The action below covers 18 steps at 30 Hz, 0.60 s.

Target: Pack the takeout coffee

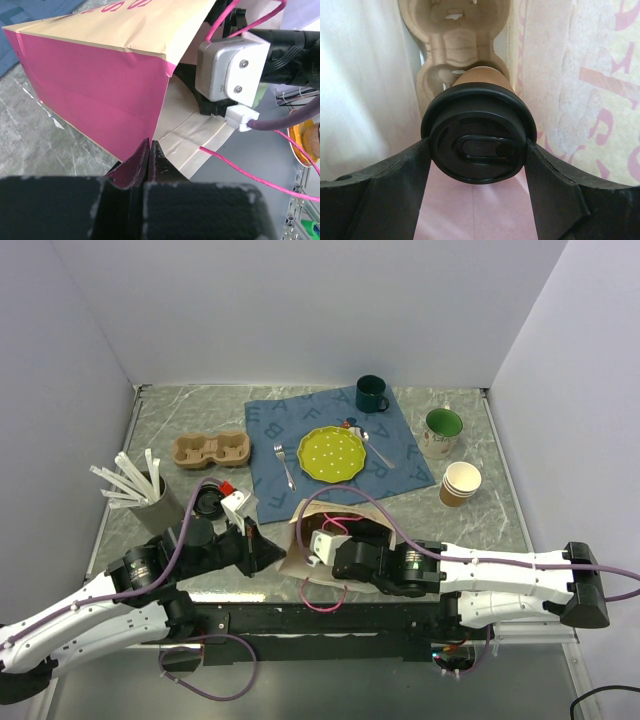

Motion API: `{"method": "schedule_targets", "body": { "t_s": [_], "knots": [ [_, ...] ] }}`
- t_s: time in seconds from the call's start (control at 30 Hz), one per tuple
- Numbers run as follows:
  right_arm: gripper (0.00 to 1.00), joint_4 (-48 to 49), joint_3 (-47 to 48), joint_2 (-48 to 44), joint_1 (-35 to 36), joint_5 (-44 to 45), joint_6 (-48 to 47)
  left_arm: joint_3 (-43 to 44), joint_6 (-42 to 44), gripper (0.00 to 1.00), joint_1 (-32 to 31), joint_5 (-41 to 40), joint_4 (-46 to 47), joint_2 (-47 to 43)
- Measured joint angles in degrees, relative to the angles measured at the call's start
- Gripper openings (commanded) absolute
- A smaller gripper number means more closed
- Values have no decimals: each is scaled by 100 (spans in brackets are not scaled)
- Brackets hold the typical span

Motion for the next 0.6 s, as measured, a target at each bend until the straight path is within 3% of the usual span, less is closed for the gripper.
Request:
{"method": "schedule_targets", "body": {
  "t_s": [0.6],
  "knots": [
    [29, 90, -164, 245, -17, 2, 149, -138, 7, 1, -17, 85, 70, -138]
  ]
}}
